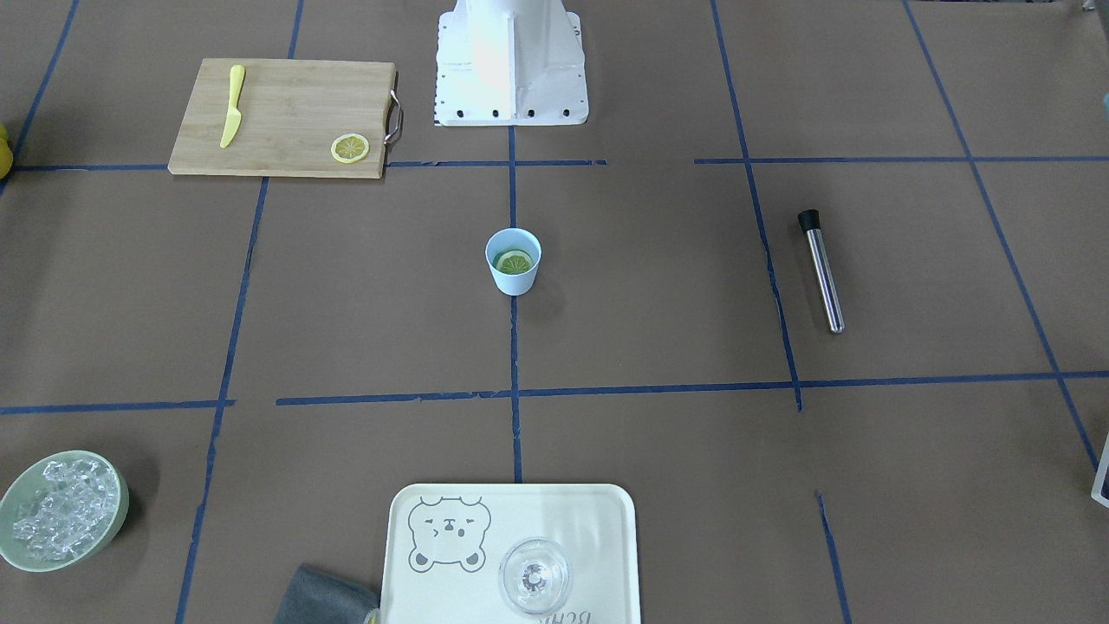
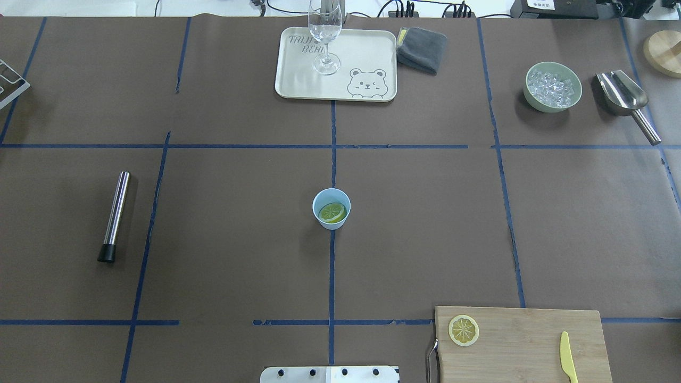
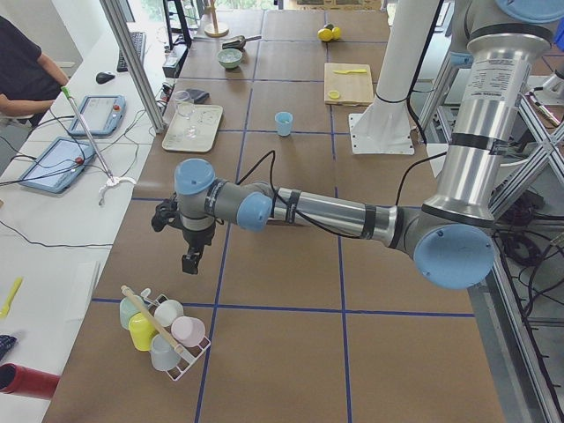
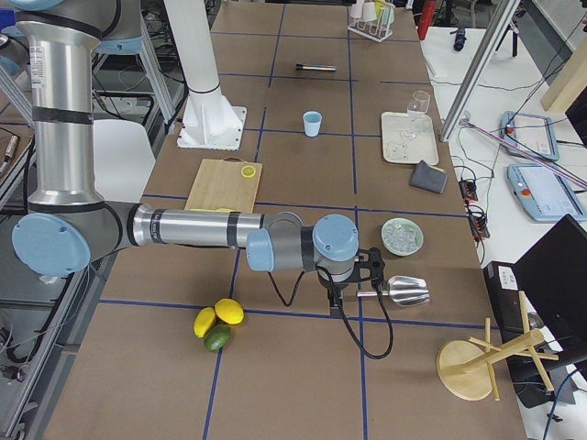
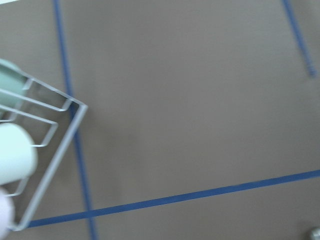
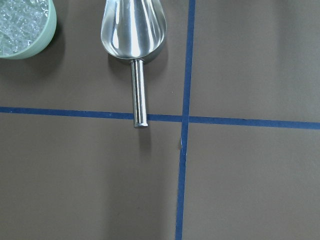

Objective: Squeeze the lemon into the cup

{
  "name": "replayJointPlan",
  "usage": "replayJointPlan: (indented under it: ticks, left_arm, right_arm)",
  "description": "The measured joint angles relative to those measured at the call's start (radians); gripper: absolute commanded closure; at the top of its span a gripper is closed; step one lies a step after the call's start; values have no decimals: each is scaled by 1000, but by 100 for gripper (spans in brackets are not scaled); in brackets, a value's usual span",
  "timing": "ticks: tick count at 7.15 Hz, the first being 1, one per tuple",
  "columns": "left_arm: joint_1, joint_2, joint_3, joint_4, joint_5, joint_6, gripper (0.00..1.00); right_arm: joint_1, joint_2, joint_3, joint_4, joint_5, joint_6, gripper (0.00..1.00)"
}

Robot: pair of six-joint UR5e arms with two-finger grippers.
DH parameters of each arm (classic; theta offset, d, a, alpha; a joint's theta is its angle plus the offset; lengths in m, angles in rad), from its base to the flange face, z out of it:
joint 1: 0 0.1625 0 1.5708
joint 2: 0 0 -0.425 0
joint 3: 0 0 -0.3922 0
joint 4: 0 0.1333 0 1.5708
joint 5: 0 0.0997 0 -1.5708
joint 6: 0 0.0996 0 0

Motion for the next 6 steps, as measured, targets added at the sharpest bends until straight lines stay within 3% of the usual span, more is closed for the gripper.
replayJointPlan:
  ticks: [3, 6]
  left_arm:
    - [-59, 62, 16, 10, -4, 51, 0]
    - [-68, 70, -73, 142, -14, 54, 0]
  right_arm:
    - [0, -6, 0, -3, 1, 0, 0]
    - [0, -13, -2, -3, 1, 1, 0]
